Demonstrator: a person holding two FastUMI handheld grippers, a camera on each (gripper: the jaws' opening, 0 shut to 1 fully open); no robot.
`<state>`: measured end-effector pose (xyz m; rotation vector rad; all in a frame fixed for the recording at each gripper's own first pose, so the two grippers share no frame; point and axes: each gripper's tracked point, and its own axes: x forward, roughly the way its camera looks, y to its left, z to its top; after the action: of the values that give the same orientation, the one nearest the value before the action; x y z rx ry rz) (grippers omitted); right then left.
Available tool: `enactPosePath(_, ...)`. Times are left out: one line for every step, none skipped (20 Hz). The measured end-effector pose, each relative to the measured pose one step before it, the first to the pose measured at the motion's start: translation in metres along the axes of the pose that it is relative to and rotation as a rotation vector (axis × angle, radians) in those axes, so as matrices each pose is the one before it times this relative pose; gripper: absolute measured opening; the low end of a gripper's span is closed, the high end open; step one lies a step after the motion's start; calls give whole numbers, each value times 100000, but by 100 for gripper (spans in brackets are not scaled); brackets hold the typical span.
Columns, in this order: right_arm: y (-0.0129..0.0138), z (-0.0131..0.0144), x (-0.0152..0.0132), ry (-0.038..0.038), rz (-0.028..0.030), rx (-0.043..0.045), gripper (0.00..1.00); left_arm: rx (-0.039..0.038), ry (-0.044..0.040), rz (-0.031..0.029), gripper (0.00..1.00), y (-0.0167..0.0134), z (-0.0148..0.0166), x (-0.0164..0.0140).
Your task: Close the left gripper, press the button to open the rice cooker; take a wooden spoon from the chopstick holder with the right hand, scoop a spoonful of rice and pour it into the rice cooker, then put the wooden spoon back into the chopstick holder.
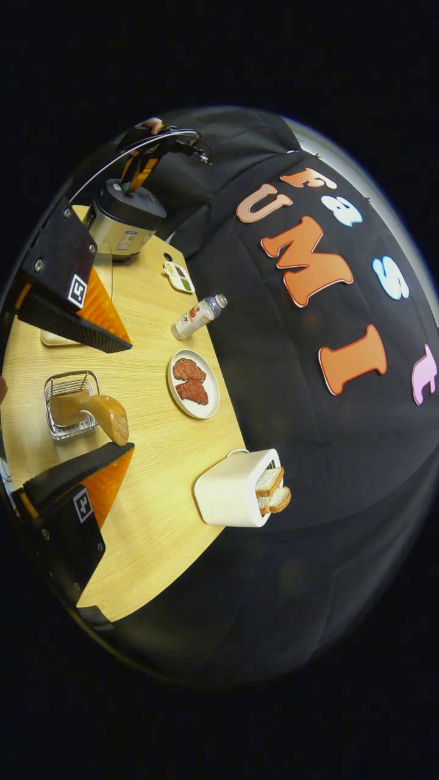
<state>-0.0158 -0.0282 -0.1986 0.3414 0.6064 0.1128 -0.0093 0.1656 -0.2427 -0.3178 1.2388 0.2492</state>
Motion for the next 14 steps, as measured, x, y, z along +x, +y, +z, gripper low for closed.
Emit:
enactPosePath(196,-19,2,98,50,-1335,91,358,1067,102,100,-150,78,-208)
enactPosePath(111,-81,-19,105,-152,-1514,92,873,-405,-241,100,-253,187,-22)
enactPosePath(270,50,-31,-63,221,-1372,92,774,787,-164,100,-14,-112,235)
enactPosePath(248,24,-68,-88,124,-1115,92,-204,-491,43,100,-25,155,10)
enactPosePath(411,306,-59,-704,620,-823,93,-369,11,228,100,-51,-118,-47)
enactPosePath(464,320,-174,-1108,433,-803,93,381,-992,197,100,25,102,-28)
enactPosePath(401,368,-29,-992,447,-1171,93,278,-858,-70,100,12,-73,78)
enactPosePath(405,379,-100,-1214,163,-1460,93,-163,-1072,56,100,-27,82,-49)
enactPosePath(415,671,-132,-1652,702,-1648,93,-468,-1776,52,100,-3,-62,-190)
enactPosePath(448,734,-183,-1939,638,-1790,93,-1074,-3147,3,100,-48,201,-71)
enactPosePath(381,839,-81,-1988,562,-1887,93,-641,-5908,91,100,-144,979,349)
enactPosePath(162,855,-130,-2072,-176,-2021,93,-135,-6302,522,100,46,629,70)
enactPosePath(217,943,-32,-2115,23,-1838,93,90,-5039,-229,100,-172,288,-241)
enactPosePath(121,1038,-148,-2238,-195,-1619,94,-44,-6784,-285,100,-478,728,-426)
